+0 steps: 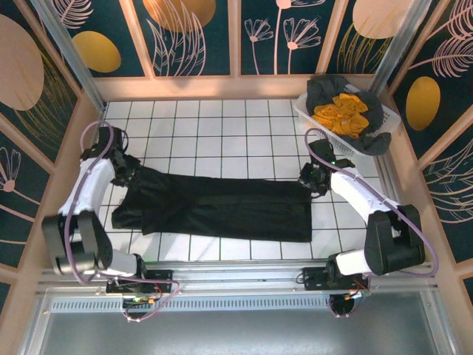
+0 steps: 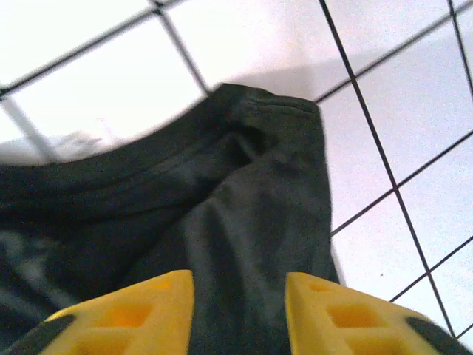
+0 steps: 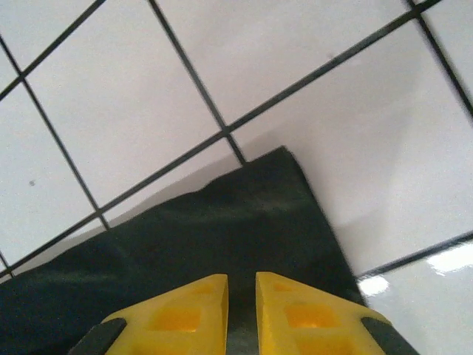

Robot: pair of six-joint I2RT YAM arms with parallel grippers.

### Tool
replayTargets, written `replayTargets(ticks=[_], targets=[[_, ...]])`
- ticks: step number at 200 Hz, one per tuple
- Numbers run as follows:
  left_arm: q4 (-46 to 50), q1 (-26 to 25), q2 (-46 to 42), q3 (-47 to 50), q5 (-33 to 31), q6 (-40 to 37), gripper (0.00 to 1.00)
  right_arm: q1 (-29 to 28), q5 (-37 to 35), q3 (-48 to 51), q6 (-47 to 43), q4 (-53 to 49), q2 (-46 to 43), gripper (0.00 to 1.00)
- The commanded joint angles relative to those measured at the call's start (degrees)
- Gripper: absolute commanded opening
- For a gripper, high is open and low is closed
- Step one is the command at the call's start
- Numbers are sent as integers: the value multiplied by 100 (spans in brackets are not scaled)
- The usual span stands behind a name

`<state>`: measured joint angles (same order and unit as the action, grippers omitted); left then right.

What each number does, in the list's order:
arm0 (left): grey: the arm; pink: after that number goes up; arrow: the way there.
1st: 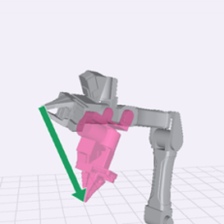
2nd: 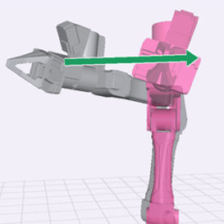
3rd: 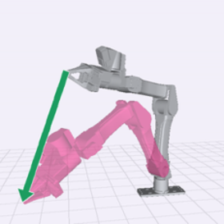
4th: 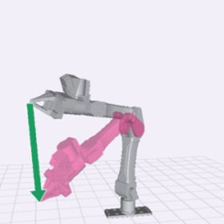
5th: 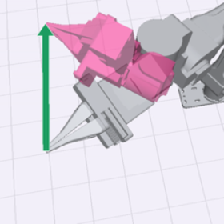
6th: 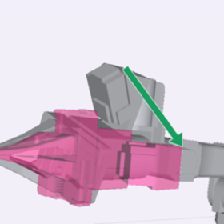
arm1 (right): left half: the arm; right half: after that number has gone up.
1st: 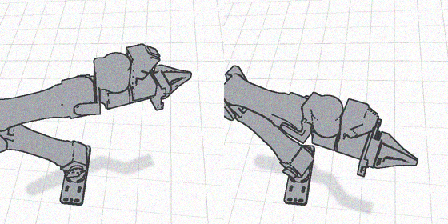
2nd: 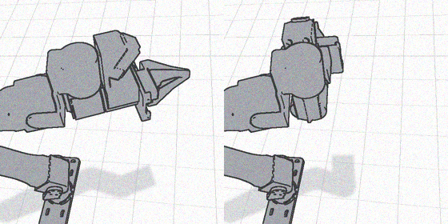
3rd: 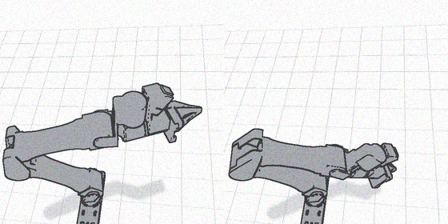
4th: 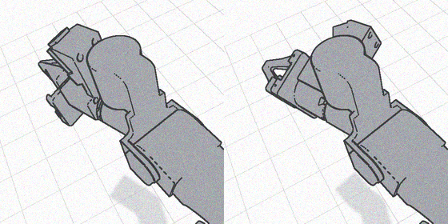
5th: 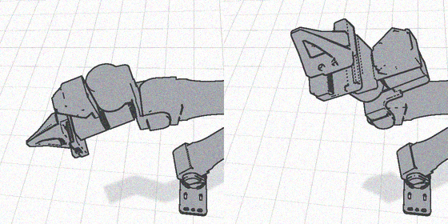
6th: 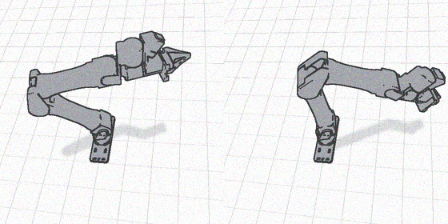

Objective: Fold and stack the t-shirts

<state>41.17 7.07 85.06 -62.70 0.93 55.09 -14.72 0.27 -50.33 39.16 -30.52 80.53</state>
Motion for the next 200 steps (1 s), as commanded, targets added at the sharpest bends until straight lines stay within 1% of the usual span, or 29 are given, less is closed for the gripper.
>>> replayTargets(ticks=[1, 35, 79, 105, 119, 134, 148, 157, 166, 181, 192, 200], targets=[[-463, -4, 821, -164, 474, -343, 30, -45, 475, -14, 249, 317, 437, 12], [-580, 4, 1643, -344, 215, -670, 29, 3, 157, -100, 262, 328, 1102, 10], [-715, 157, 2649, -779, -109, -946, 28, 149, -19, -765, 148, 108, 2286, 10], [-1174, 233, 3125, -1223, -92, -1066, 29, 284, -19, -1778, -137, 66, 3193, 10], [-1386, 233, 3335, -1667, -163, -1265, 32, 305, 53, -2554, -404, -63, 3719, 11], [-1298, 220, 3447, -2198, -221, -1485, 37, 295, 204, -3334, -716, -272, 4066, 13], [-1147, 122, 3197, -2434, -407, -1749, 42, 247, 152, -3747, -958, -311, 3991, 22], [-1060, -35, 2857, -2375, -673, -1991, 45, 215, 131, -3850, -1108, -254, 3780, 29], [-943, -263, 2448, -2193, -924, -2241, 46, 191, 175, -3830, -1201, -157, 3495, 34], [-807, -760, 1679, -1560, -1189, -2396, 46, 145, 518, -3507, -1268, 154, 2919, 40], [-860, -1147, 1061, -867, -1056, -2207, 45, 75, 944, -3048, -1264, 518, 2428, 42], [-879, -1472, 712, -369, -1007, -2021, 43, 2, 1426, -2590, -1241, 885, 2074, 43]])
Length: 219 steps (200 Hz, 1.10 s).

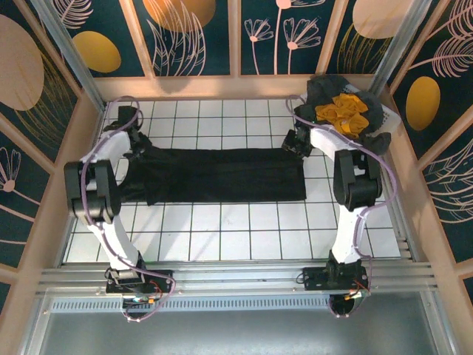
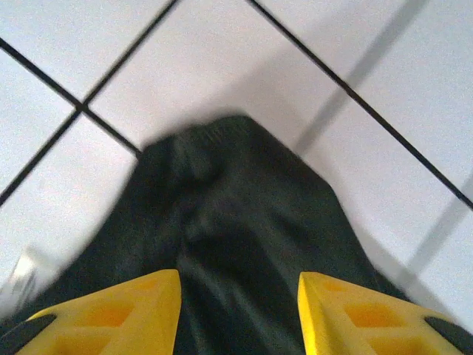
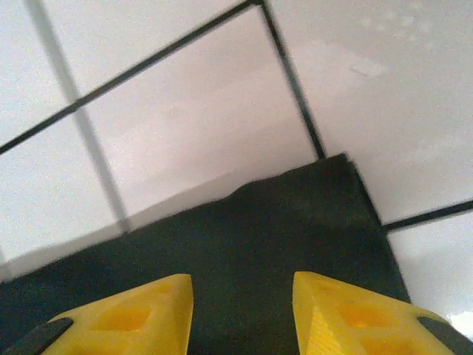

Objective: Fold and stack the t-shirts

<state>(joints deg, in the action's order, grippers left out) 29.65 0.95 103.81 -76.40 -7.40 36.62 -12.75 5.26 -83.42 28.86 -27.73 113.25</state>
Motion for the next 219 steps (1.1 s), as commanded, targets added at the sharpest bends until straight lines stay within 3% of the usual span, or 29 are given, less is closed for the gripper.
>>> replayTargets(ticks=[1, 23, 34, 63, 147, 219], targets=[[275, -904, -1202, 1056, -170, -152, 43, -207, 1001, 786, -208, 665, -1256, 43], [176, -1745, -1708, 1876, -33, -117, 36, -409, 2785, 2373, 181, 2321, -2358, 47], [61, -2019, -1735, 2036, 149, -328, 32, -472, 3058, 2890, 426, 2742, -2703, 50], [103, -2352, -1319, 2033, -86, -952, 23, -463, 3129, 3500, 735, 2857, -3017, 51], [8, -2365, -688, 2033, -179, -1518, 29, -428, 2963, 3391, 668, 2643, -3031, 51], [-116, -2363, -596, 2209, -388, -1674, 25, -424, 2955, 3457, 749, 2685, -3046, 51]])
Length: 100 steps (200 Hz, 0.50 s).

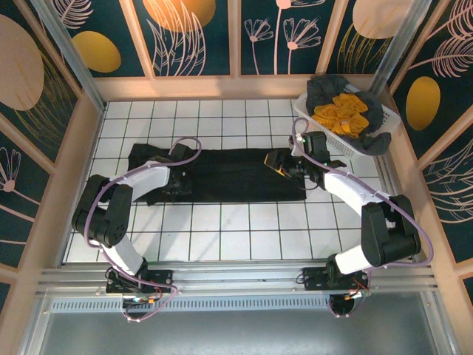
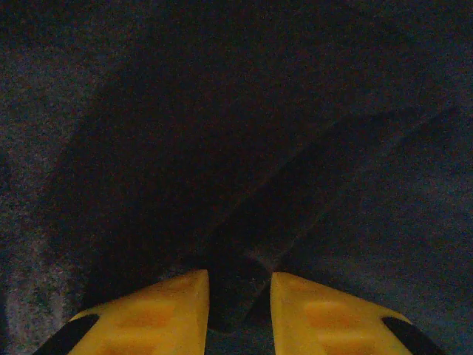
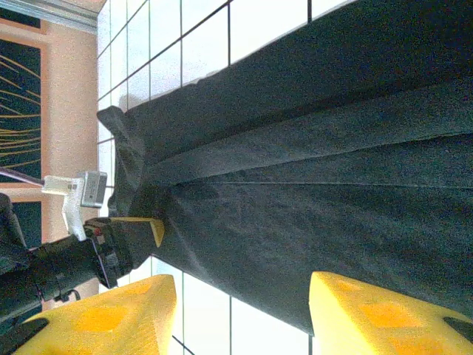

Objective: Fold and stack the t-shirts

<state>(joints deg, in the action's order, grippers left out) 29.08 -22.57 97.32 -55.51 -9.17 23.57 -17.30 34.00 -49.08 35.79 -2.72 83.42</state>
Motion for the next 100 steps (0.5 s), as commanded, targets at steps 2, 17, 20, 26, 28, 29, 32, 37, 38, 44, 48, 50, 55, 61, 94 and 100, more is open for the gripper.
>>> replayTargets(ticks=[2, 17, 20, 26, 28, 29, 32, 37, 38, 44, 48, 50, 55, 61, 94, 100], targets=[[-67, -11, 51, 110, -222, -377, 25, 28, 81, 22, 59, 184, -60, 51], [-102, -11, 208, 55, -340, -413, 24, 22, 80, 26, 61, 181, -60, 51], [-104, -11, 216, 37, -365, -422, 23, 26, 82, 23, 60, 176, -62, 51], [-104, -11, 234, 13, -423, -437, 22, 22, 89, 26, 60, 176, -58, 51], [-104, -11, 235, 13, -440, -433, 22, 31, 89, 29, 60, 169, -61, 51], [-104, -11, 239, 13, -443, -442, 22, 28, 89, 29, 60, 168, -57, 51], [-109, -11, 250, 11, -453, -449, 21, 29, 96, 30, 60, 168, -67, 51], [-113, -11, 265, 9, -471, -463, 20, 22, 91, 30, 52, 160, -63, 51], [-113, -11, 268, 11, -476, -461, 20, 23, 95, 30, 51, 159, -58, 51], [-113, -11, 296, -70, -489, -473, 18, 32, 90, 30, 43, 150, -58, 51], [-113, -11, 306, -160, -498, -483, 16, 31, 89, 30, 38, 135, -70, 51], [-113, -15, 310, -175, -498, -483, 14, 31, 85, 30, 34, 139, -64, 51], [-112, -11, 320, -194, -504, -486, 12, 26, 81, 30, 33, 121, -65, 51], [-118, -11, 322, -203, -511, -497, 9, 25, 81, 30, 18, 106, -70, 51], [5, -11, 255, -343, -529, -478, 0, 26, 90, 44, 21, 94, -81, 51], [43, -14, 238, -383, -533, -468, 0, 39, 89, 48, 24, 96, -79, 51]])
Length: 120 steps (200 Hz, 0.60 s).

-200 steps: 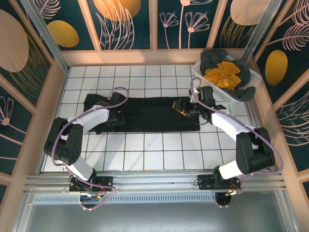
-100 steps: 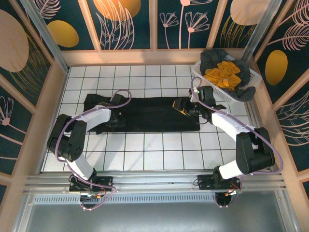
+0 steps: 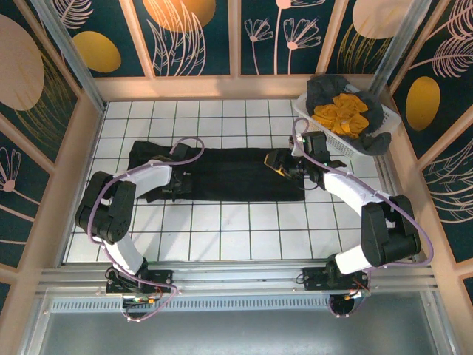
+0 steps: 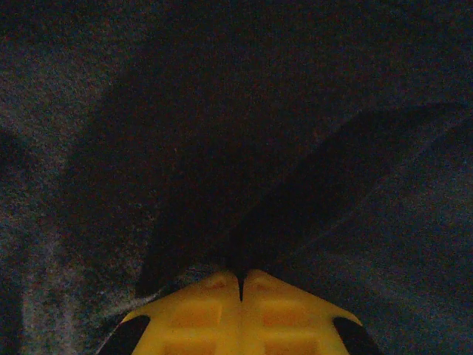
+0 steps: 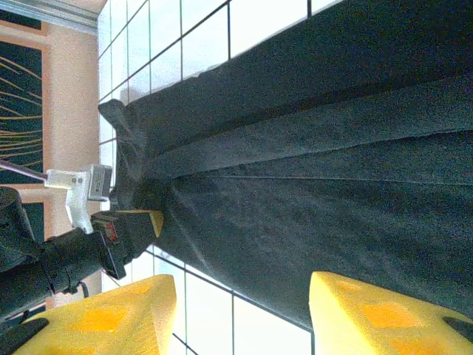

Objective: Fold and stack the t-shirts

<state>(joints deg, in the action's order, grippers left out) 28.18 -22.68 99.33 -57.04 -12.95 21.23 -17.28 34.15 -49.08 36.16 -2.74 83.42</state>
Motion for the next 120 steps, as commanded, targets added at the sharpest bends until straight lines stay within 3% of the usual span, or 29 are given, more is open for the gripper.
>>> replayTargets(ticks=[1, 70, 120], targets=[[142, -2, 31, -234, -160, -234, 0, 34, 70, 48, -13, 94, -75, 51], [523, 0, -54, -501, -15, -88, 0, 45, 83, -38, -57, 71, 65, 51], [1062, 0, -80, -725, 915, 172, 0, 50, 39, -80, -141, -51, 74, 51]])
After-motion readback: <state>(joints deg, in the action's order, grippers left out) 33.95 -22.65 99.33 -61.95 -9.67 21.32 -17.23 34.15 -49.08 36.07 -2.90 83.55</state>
